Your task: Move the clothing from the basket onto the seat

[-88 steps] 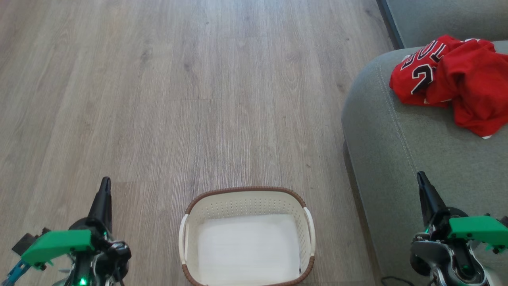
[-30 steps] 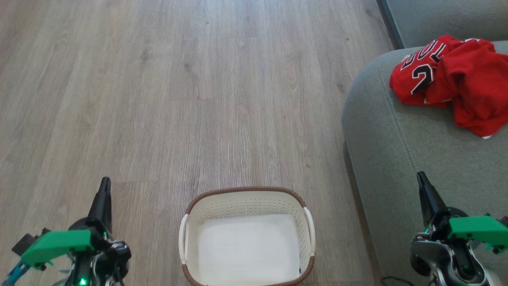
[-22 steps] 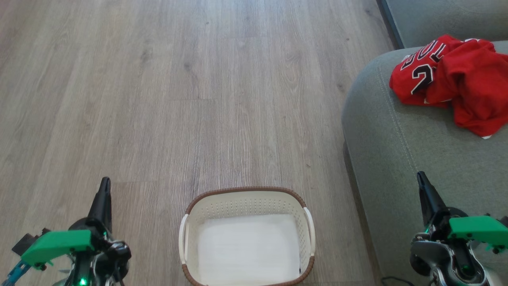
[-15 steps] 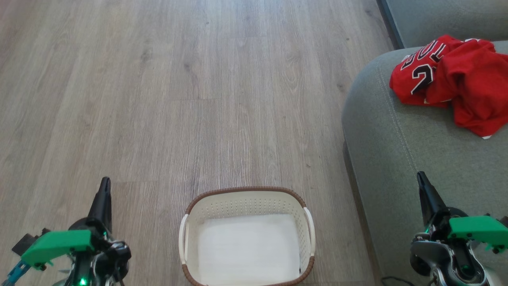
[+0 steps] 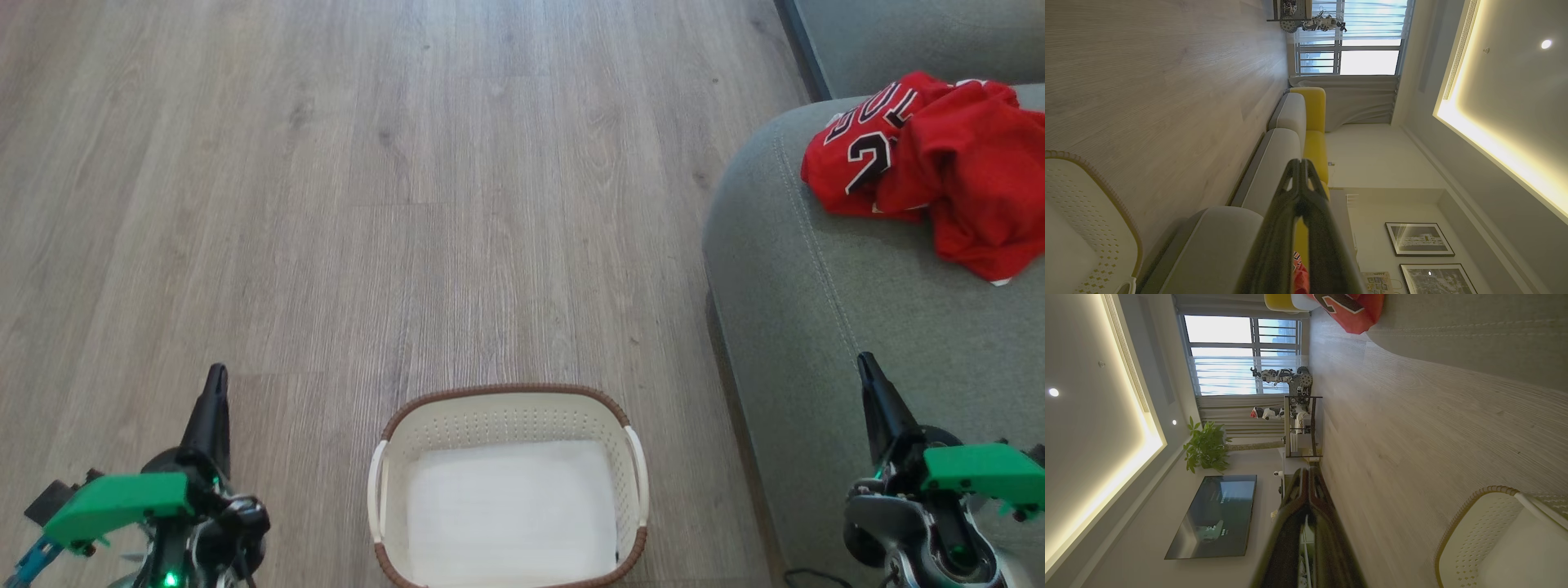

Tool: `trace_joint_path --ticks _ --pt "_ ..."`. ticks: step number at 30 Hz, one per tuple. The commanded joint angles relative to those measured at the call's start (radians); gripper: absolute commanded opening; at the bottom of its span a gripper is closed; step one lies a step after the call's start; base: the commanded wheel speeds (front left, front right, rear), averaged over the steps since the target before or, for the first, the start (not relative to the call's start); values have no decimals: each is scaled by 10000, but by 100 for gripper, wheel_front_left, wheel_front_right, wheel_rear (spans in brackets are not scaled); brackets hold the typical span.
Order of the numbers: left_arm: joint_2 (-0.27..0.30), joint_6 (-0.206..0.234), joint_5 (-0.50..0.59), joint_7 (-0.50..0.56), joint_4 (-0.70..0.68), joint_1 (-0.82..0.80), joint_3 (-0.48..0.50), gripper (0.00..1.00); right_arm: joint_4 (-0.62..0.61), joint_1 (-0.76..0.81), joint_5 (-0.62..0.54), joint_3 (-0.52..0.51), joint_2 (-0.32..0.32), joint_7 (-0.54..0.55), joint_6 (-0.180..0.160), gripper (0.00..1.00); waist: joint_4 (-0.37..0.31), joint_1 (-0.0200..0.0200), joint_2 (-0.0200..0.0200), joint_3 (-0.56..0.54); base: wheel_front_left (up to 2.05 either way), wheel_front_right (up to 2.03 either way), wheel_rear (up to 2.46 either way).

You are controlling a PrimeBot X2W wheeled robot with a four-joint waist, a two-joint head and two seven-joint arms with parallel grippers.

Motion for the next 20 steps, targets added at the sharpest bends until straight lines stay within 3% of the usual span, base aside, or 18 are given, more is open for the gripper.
trace_joint_path --ticks 1,20 --pt "48 -65 39 80 -266 -498 365 0 -377 -502 58 167 -56 41 -2 0 0 0 0 0 0 0 0" --pt "43 -65 44 85 -266 -498 372 0 -377 -501 58 167 -56 41 -2 0 0 0 0 0 0 0 0"
